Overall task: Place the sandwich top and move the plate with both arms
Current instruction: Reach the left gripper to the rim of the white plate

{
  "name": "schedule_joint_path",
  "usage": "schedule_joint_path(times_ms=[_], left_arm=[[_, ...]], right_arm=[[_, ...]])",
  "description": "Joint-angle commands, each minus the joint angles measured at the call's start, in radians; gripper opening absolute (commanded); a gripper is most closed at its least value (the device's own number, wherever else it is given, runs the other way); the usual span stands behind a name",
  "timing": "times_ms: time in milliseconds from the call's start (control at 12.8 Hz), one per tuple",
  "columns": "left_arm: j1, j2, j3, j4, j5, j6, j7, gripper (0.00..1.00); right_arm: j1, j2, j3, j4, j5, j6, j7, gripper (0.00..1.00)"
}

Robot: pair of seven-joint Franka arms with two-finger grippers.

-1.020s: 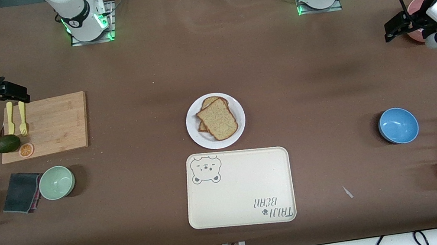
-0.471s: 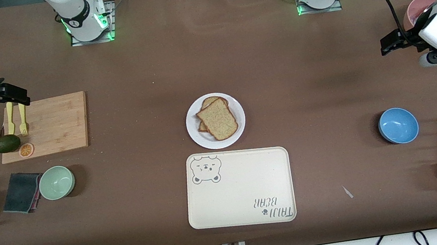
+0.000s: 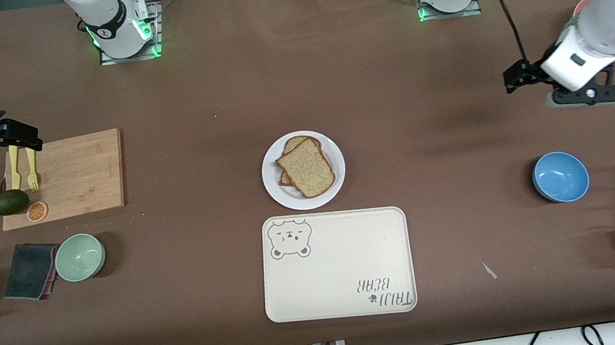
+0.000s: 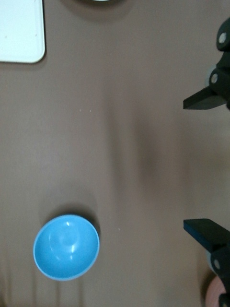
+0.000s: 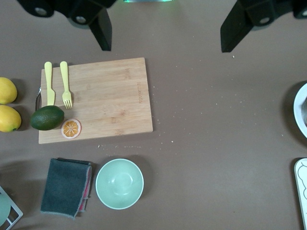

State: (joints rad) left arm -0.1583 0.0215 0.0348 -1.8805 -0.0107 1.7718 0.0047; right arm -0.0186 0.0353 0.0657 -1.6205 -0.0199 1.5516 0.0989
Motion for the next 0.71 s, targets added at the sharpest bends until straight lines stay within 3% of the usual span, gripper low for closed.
schedule_joint_path(times_ms=[0, 471, 627], left_arm=[[-0.029, 0.017, -0.016, -0.035, 0.000, 0.069, 0.001, 1.00], [-0.046, 0.190, -0.018, -0.026, -0.015, 0.112, 0.003, 1.00], [-0.052, 0.219, -0.018, -0.032, -0.125, 0.167, 0.001, 1.00]], right_arm=[[-0.011, -0.002, 0.009, 0.004, 0.009, 0.004, -0.010, 1.00], [-0.011, -0.002, 0.009, 0.004, 0.012, 0.004, -0.010, 1.00], [-0.011, 0.000, 0.008, 0.004, 0.014, 0.005, -0.012, 1.00]])
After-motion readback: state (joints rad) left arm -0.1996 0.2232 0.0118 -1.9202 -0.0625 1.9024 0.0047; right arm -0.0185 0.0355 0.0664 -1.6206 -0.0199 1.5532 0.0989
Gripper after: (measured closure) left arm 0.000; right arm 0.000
